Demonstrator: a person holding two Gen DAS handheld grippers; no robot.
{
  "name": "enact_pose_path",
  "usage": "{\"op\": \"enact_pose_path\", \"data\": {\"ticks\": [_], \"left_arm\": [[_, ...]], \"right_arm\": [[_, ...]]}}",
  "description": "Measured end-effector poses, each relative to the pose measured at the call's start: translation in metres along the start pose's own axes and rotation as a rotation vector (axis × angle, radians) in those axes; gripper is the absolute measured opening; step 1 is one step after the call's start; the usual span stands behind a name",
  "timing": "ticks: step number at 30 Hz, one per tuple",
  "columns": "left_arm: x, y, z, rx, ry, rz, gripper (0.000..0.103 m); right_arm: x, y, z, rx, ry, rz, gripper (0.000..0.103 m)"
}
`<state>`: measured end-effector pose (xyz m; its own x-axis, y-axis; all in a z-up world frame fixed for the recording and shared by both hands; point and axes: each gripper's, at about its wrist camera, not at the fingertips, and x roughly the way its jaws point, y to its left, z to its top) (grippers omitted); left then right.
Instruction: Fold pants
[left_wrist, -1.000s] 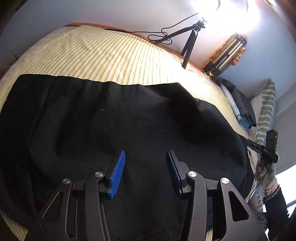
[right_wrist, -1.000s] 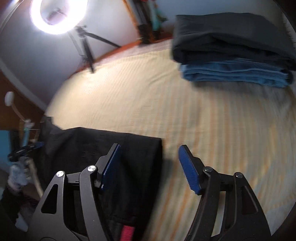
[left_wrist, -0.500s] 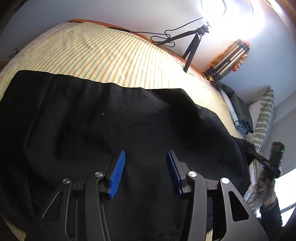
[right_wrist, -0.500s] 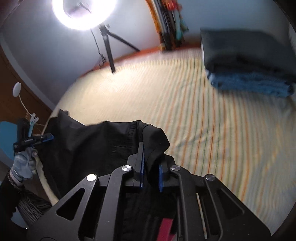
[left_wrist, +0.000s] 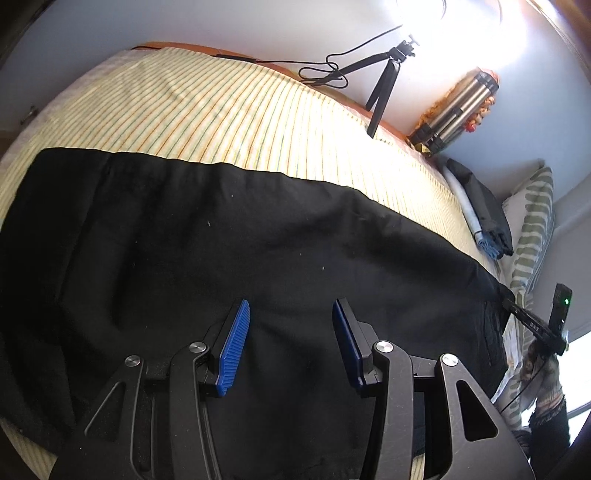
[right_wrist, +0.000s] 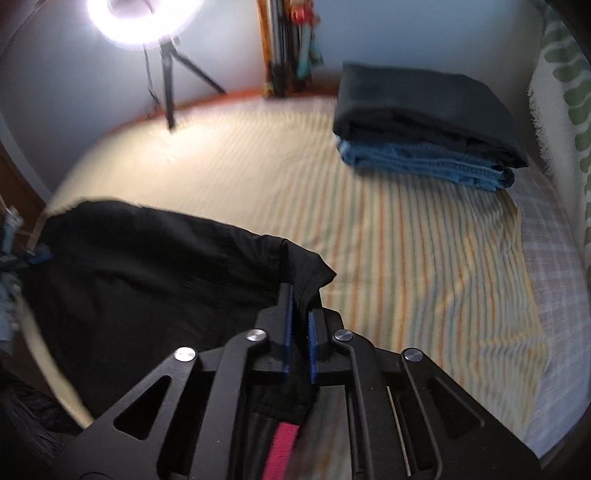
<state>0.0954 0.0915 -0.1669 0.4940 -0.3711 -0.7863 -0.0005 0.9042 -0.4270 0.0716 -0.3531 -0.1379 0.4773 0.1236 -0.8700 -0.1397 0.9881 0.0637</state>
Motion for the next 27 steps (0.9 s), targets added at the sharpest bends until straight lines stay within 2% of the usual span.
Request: {"op": "enact_pose_path", "data": {"ticks": [2,3,6,8,9,12,15,21,24,27], "left_arm": [[-0.003,-0.003,-0.004,0.014,0.002,-0.003,0.046],[-0.005,-0.005,-0.006,0.017,0.003,-0.009,0.046],[-0.008,-0.015,-0.010,0.020,0.011,-0.051,0.046],[-0.007,-0.030,-0.012,0.045,0.017,-0.088,0.046],[-0.005,-0.037,-0.013,0.062,0.024,-0.101,0.046],[0.005,-0.061,-0.018,0.118,0.059,-0.146,0.046],[0.018,-0.073,-0.023,0.156,0.106,-0.157,0.046],[0.027,-0.068,-0.025,0.160,0.137,-0.154,0.046],[0.026,-0.067,-0.023,0.157,0.140,-0.154,0.046],[0.021,-0.070,-0.014,0.157,0.115,-0.138,0.046]], "right_arm": [[-0.002,0.001,0.002,-0.028,0.008,-0.082,0.019],[-0.008,0.004,0.003,-0.056,-0.006,-0.118,0.020],[-0.030,0.011,0.011,-0.097,-0.063,-0.119,0.030],[-0.041,0.020,0.020,-0.117,-0.092,-0.058,0.045],[-0.045,0.026,0.026,-0.137,-0.101,-0.009,0.047],[-0.042,0.051,0.046,-0.199,-0.102,0.106,0.048],[-0.021,0.080,0.068,-0.261,-0.053,0.231,0.049],[0.046,0.122,0.100,-0.292,0.079,0.391,0.053],[0.071,0.142,0.102,-0.288,0.126,0.483,0.054],[0.087,0.163,0.094,-0.331,0.148,0.479,0.054]]}}
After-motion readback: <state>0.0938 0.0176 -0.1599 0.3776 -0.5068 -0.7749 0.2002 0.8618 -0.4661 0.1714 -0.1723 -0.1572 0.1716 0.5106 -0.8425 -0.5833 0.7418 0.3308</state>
